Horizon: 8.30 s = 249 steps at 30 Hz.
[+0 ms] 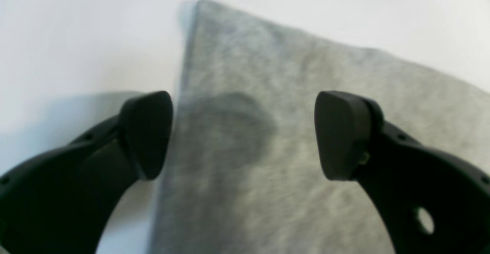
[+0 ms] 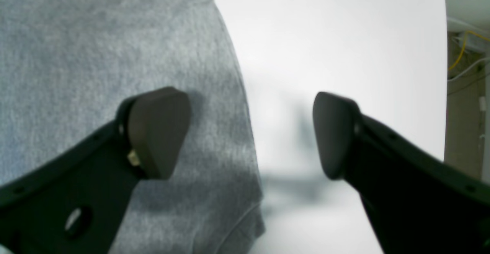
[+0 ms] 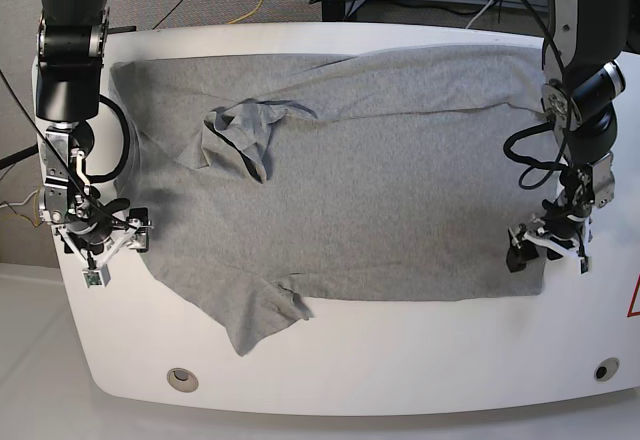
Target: Fold the T-shirt properly
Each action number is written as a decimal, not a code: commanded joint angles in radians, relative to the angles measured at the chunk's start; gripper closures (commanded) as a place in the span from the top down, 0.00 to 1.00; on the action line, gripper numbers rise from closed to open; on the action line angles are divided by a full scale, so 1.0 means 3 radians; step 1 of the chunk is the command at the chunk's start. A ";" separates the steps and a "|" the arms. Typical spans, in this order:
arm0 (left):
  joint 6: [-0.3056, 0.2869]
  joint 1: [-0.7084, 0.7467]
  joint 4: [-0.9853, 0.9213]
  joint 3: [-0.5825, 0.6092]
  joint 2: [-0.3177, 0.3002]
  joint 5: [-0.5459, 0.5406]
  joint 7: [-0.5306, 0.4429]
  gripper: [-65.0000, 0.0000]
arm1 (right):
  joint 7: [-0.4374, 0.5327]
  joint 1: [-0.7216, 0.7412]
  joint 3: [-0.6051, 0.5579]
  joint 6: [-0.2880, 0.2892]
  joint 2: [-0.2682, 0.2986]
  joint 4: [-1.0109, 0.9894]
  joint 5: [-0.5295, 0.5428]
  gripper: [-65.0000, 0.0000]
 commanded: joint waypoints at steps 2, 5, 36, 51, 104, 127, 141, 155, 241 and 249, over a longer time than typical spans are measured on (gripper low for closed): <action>-0.0019 -0.0082 -0.0023 -0.0095 -0.0037 -0.0010 0.0032 0.86 | 0.0077 0.0076 0.0027 -0.0011 0.0070 0.0056 0.0026 0.79; -0.0019 -0.0087 -0.0038 -0.0125 -0.0021 -0.0005 0.0042 0.86 | 0.0077 0.0076 0.0027 -0.0011 0.0070 0.0056 0.0026 0.79; -0.0091 -0.0113 -0.0007 -0.0110 0.0183 -0.0005 0.0262 0.23 | 0.0154 0.0174 0.0047 -0.0011 0.0122 0.0036 0.0026 0.79; -0.0106 -0.0108 0.0120 -0.0105 0.0112 0.0001 0.0528 0.10 | 0.0548 0.0199 0.0047 -0.0011 -0.0006 -0.0338 0.0047 0.79; -0.0106 -0.0087 0.0156 -0.0105 0.0112 0.0006 0.0548 0.10 | 0.1034 0.0327 0.0216 0.0373 -0.0467 -0.1217 0.0057 0.79; -0.0106 -0.0087 0.0156 -0.0105 0.0112 0.0011 0.0548 0.10 | 0.1008 0.0199 0.0216 0.0373 -0.0482 -0.1212 0.0062 0.35; -0.0106 0.0015 0.0156 -0.0110 0.0112 0.0011 0.0548 0.10 | 0.1008 0.0097 0.0221 0.0368 -0.0528 -0.1212 0.0062 0.08; -0.0116 0.0020 0.0156 -0.0125 0.0071 -0.0005 0.0779 0.09 | 0.0655 0.0148 0.0257 0.0342 -0.0426 -0.0864 0.0062 0.07; -0.0359 0.1375 0.4498 0.0079 0.0444 0.0016 0.3065 0.12 | -0.1002 -0.0665 0.1034 0.0045 -0.0410 0.1862 0.0036 0.07; -0.0359 0.1012 0.3849 0.0018 0.0250 0.0006 0.2845 0.56 | -0.1002 -0.0670 0.1029 0.0045 -0.0456 0.1862 0.0036 0.07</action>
